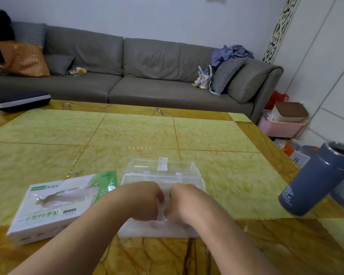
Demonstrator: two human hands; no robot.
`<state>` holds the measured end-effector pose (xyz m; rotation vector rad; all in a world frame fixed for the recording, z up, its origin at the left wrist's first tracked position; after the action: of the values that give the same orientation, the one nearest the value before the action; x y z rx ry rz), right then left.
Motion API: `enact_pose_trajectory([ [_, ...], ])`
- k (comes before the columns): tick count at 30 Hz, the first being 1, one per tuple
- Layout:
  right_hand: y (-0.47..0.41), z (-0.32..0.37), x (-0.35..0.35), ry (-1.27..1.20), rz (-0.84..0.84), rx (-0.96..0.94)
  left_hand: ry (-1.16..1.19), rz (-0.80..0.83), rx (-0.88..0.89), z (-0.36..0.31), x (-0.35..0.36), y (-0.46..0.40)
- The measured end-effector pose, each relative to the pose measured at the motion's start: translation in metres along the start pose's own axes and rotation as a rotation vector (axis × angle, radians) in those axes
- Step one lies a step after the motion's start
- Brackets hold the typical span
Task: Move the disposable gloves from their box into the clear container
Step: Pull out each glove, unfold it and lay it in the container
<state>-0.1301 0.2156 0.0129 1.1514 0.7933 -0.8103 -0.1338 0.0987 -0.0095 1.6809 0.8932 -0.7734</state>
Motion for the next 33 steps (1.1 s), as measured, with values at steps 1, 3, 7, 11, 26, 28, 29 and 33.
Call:
enact_pose_trajectory([
  [1, 0.000, 0.000, 0.000, 0.021, 0.024, -0.004, -0.037, 0.014, 0.000, -0.002, 0.000, 0.001],
  [3, 0.002, 0.001, -0.002, 0.060, 0.081, -0.015, -0.092, 0.069, -0.021, -0.007, -0.001, 0.006],
  [7, 0.000, 0.003, -0.002, 0.112, 0.123, -0.017, -0.155, 0.133, -0.072, -0.013, -0.004, 0.007],
  [11, -0.008, 0.004, 0.002, 0.104, 0.149, 0.022, -0.194, 0.079, -0.046, -0.017, -0.004, 0.006],
  [26, -0.015, -0.002, 0.010, 0.160, 0.117, 0.057, -0.036, -0.203, 0.092, -0.012, 0.006, 0.039],
  [28, -0.016, -0.001, 0.010, 0.111, 0.137, 0.075, -0.110, -0.140, 0.068, -0.010, 0.009, 0.038],
  [29, -0.017, 0.000, 0.009, 0.103, 0.128, 0.069, -0.146, -0.102, 0.066, -0.011, 0.008, 0.038],
  [33, -0.016, -0.006, 0.009, 0.029, 0.075, 0.054, -0.172, 0.027, 0.092, -0.020, 0.003, 0.043],
])
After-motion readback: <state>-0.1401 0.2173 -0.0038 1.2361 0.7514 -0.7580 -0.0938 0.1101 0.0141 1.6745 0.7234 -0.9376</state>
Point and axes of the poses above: each hand's wrist, its own y-axis away from the middle knuckle, its own x-axis out of the palm, z = x × y, the point moved 4 cm from there along -y, towards the middle knuckle, and after that the axes turned 2 degrees about -z, right-handed, at the moved point
